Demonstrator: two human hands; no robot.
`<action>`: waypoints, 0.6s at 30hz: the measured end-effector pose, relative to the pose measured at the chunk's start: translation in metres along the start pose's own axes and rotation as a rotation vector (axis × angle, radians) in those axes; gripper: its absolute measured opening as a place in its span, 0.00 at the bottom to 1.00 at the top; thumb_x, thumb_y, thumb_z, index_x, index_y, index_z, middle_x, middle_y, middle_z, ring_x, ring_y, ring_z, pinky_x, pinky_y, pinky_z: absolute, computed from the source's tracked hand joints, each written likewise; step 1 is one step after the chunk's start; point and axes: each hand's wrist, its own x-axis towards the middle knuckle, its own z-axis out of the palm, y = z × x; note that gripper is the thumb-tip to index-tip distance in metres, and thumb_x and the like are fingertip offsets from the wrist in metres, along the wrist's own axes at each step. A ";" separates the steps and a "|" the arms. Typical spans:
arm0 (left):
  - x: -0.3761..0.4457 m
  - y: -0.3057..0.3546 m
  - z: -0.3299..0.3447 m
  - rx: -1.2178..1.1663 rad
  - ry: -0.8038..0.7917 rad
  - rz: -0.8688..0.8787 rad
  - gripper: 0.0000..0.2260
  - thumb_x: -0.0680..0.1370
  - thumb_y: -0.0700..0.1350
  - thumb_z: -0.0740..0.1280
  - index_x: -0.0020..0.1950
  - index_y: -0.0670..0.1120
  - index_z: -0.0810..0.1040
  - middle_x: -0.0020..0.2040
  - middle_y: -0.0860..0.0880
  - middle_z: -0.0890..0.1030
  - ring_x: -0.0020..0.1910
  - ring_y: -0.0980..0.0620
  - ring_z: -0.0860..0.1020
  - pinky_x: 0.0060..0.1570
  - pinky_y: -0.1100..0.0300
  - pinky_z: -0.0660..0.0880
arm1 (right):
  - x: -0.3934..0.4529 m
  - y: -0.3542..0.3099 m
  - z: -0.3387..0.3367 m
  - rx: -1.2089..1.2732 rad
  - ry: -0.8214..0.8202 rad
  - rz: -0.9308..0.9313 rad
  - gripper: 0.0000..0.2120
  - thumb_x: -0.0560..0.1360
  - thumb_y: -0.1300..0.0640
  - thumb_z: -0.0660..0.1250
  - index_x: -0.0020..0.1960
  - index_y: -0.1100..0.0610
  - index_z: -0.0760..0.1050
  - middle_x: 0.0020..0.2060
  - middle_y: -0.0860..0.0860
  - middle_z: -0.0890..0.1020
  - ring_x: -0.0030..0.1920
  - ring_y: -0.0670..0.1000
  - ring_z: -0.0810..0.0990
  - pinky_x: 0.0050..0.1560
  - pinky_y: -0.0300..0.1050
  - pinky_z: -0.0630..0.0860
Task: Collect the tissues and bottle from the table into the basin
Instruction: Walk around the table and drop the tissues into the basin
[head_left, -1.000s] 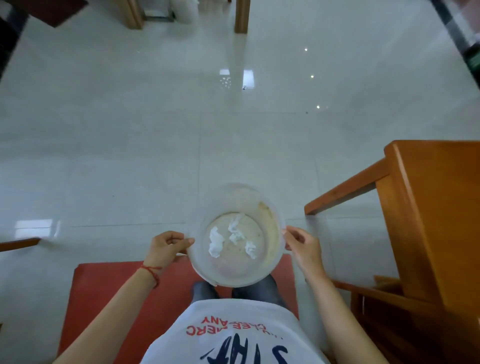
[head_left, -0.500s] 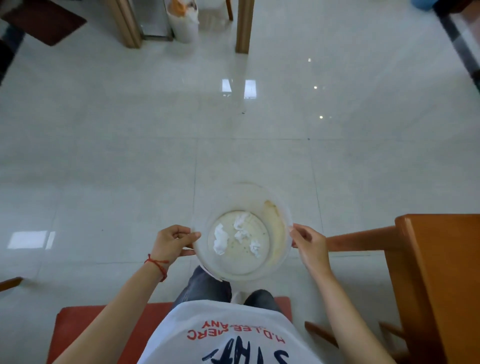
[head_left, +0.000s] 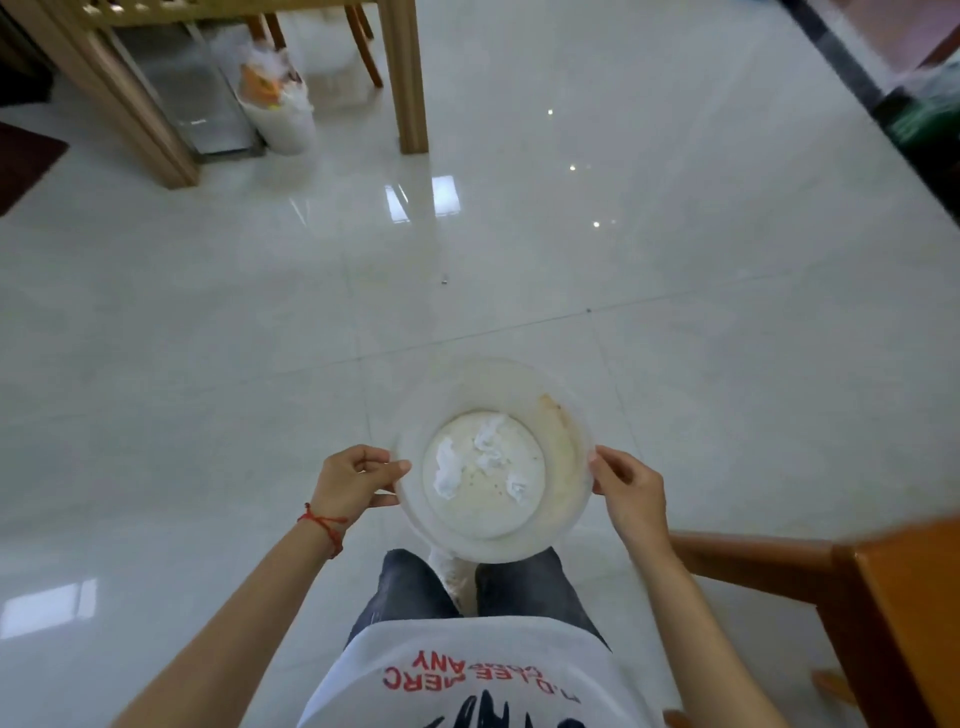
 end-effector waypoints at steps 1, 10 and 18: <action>0.011 0.009 0.004 0.008 -0.008 0.002 0.05 0.69 0.37 0.73 0.39 0.41 0.77 0.35 0.44 0.80 0.27 0.56 0.81 0.26 0.65 0.78 | 0.010 -0.005 0.001 0.007 0.013 0.006 0.04 0.73 0.57 0.67 0.48 0.50 0.78 0.40 0.41 0.81 0.42 0.44 0.81 0.47 0.42 0.77; 0.107 0.105 0.081 0.099 -0.087 0.018 0.05 0.69 0.38 0.73 0.40 0.40 0.78 0.36 0.43 0.81 0.31 0.52 0.81 0.27 0.64 0.79 | 0.123 -0.046 -0.027 0.071 0.096 0.045 0.06 0.74 0.57 0.66 0.49 0.51 0.79 0.41 0.43 0.82 0.43 0.44 0.81 0.45 0.39 0.75; 0.172 0.196 0.172 0.204 -0.219 0.078 0.04 0.70 0.37 0.72 0.39 0.41 0.77 0.35 0.44 0.80 0.34 0.49 0.80 0.28 0.63 0.80 | 0.200 -0.077 -0.076 0.173 0.260 0.071 0.08 0.74 0.57 0.67 0.52 0.54 0.79 0.40 0.42 0.81 0.41 0.41 0.80 0.45 0.39 0.76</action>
